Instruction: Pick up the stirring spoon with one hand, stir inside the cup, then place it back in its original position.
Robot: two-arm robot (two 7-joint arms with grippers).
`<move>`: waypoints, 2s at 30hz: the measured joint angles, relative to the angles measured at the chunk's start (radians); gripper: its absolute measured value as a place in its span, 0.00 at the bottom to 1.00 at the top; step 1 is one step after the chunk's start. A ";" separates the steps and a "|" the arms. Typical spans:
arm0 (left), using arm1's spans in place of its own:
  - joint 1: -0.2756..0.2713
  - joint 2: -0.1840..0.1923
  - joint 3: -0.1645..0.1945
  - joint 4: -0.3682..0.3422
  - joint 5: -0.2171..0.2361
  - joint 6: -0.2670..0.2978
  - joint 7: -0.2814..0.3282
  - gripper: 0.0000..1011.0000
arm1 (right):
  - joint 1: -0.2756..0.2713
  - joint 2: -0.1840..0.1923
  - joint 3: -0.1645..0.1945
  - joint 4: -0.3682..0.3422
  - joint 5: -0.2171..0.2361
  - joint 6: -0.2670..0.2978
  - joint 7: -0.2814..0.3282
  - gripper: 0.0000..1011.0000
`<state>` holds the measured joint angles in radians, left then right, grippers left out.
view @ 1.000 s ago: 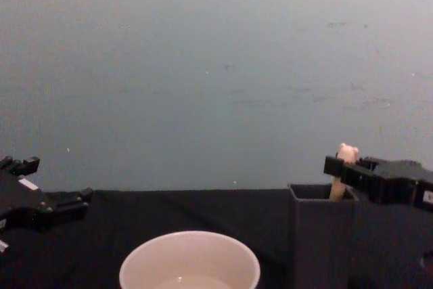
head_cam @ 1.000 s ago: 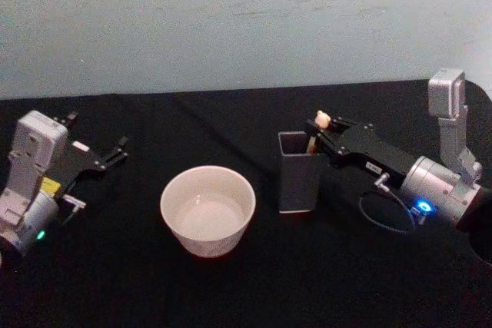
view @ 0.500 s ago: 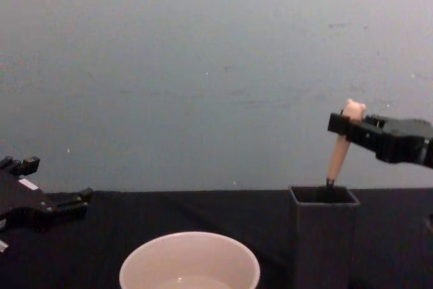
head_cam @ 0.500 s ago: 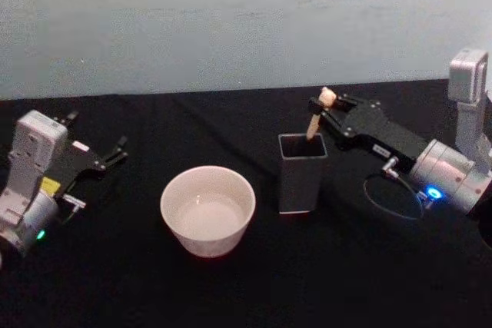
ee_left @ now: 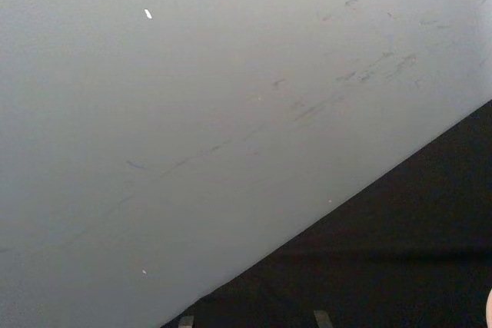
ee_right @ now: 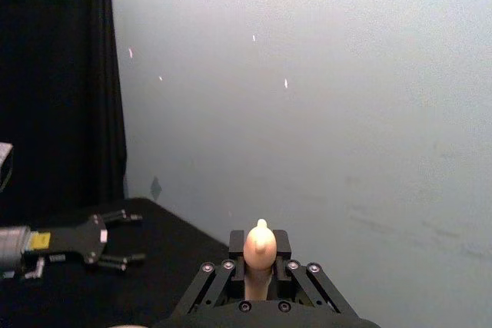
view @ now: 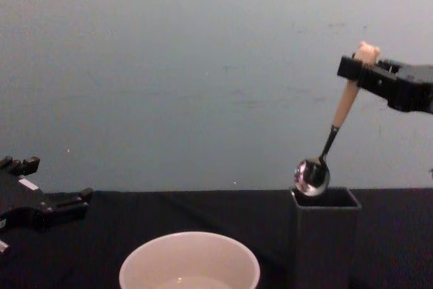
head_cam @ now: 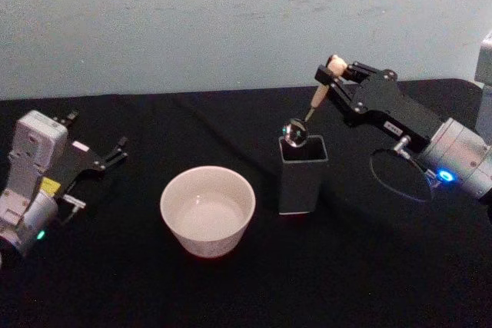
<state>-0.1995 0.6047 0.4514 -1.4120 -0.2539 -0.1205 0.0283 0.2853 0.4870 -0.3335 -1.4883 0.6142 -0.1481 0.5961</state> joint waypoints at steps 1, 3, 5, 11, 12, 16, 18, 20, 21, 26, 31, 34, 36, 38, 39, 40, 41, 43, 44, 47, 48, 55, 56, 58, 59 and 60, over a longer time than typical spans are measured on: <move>0.000 0.000 0.000 0.000 0.000 0.000 0.000 0.99 | 0.000 -0.001 0.001 -0.003 0.002 -0.004 0.002 0.21; 0.000 0.000 0.000 0.000 0.000 0.000 0.000 0.99 | 0.005 -0.005 0.002 -0.007 0.005 -0.011 0.010 0.21; 0.000 0.000 0.000 0.000 0.000 0.000 0.000 0.99 | 0.014 -0.009 0.000 -0.006 0.008 -0.016 0.019 0.21; 0.000 0.000 0.000 0.000 0.000 0.000 0.000 0.99 | 0.040 -0.027 -0.027 0.012 0.006 -0.019 0.036 0.21; 0.000 0.000 0.000 0.000 0.000 0.000 0.000 0.99 | 0.047 -0.034 -0.038 0.017 0.003 -0.019 0.041 0.21; 0.000 0.000 0.000 0.000 0.000 0.000 0.000 0.99 | 0.062 -0.047 -0.061 0.029 -0.006 -0.018 0.051 0.21; 0.000 0.000 0.000 0.000 0.000 0.000 0.000 0.99 | 0.074 -0.059 -0.081 0.041 -0.012 -0.014 0.058 0.21; 0.000 0.000 0.000 0.000 0.000 0.000 0.000 0.99 | 0.084 -0.069 -0.099 0.052 -0.017 -0.010 0.065 0.21; 0.000 0.000 0.000 0.000 0.000 0.000 0.000 0.99 | 0.086 -0.072 -0.104 0.055 -0.019 -0.008 0.066 0.21; 0.000 0.000 0.000 0.000 0.000 0.000 0.000 0.99 | 0.101 -0.094 -0.152 0.080 -0.044 -0.003 0.074 0.21; 0.000 0.000 0.000 0.000 0.000 0.000 0.000 0.99 | 0.116 -0.112 -0.192 0.117 -0.079 -0.007 0.080 0.21; 0.000 0.000 0.000 0.000 0.000 0.000 0.000 0.99 | 0.125 -0.125 -0.213 0.147 -0.102 -0.019 0.086 0.21; 0.000 0.000 0.000 0.000 0.000 0.000 0.000 0.99 | 0.132 -0.137 -0.229 0.174 -0.121 -0.032 0.089 0.21; 0.000 0.000 0.000 0.000 0.000 0.000 0.000 0.99 | 0.139 -0.150 -0.240 0.198 -0.139 -0.048 0.090 0.21; 0.000 0.000 0.000 0.000 0.000 0.000 0.000 0.99 | 0.141 -0.153 -0.242 0.206 -0.145 -0.053 0.090 0.21; 0.000 0.000 0.000 0.000 0.000 0.000 0.000 0.99 | 0.145 -0.160 -0.246 0.218 -0.153 -0.062 0.090 0.21; 0.000 0.000 0.000 0.000 0.000 0.000 0.000 0.99 | 0.146 -0.163 -0.248 0.224 -0.158 -0.067 0.091 0.21; 0.000 0.000 0.000 0.000 0.000 0.000 0.000 0.99 | 0.150 -0.170 -0.251 0.238 -0.167 -0.076 0.091 0.21; 0.000 0.000 0.000 0.000 0.000 0.000 0.000 0.99 | 0.151 -0.174 -0.252 0.245 -0.172 -0.080 0.091 0.21; 0.000 0.000 0.000 0.000 0.000 0.000 0.000 0.99 | 0.158 -0.188 -0.258 0.275 -0.199 -0.110 0.090 0.21; 0.000 0.000 0.000 0.000 0.000 0.000 0.000 0.99 | 0.160 -0.191 -0.259 0.281 -0.204 -0.115 0.090 0.21; 0.000 0.000 0.000 0.000 0.000 0.000 0.000 0.99 | 0.168 -0.207 -0.261 0.317 -0.235 -0.140 0.090 0.21; 0.000 0.000 0.000 0.000 0.000 0.000 0.000 0.99 | 0.168 -0.208 -0.261 0.319 -0.238 -0.140 0.090 0.21; 0.000 0.000 0.000 0.000 0.000 0.000 0.000 0.99 | 0.168 -0.209 -0.259 0.323 -0.242 -0.140 0.090 0.21; 0.000 0.000 0.000 0.000 0.000 0.000 0.000 0.99 | 0.168 -0.210 -0.259 0.324 -0.243 -0.140 0.090 0.21; 0.000 0.000 0.000 0.000 0.000 0.000 0.000 0.99 | 0.168 -0.210 -0.256 0.326 -0.245 -0.140 0.091 0.21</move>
<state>-0.1995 0.6047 0.4514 -1.4119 -0.2539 -0.1205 0.0283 0.4533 0.2771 -0.5896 -1.1619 0.3696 -0.2884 0.6867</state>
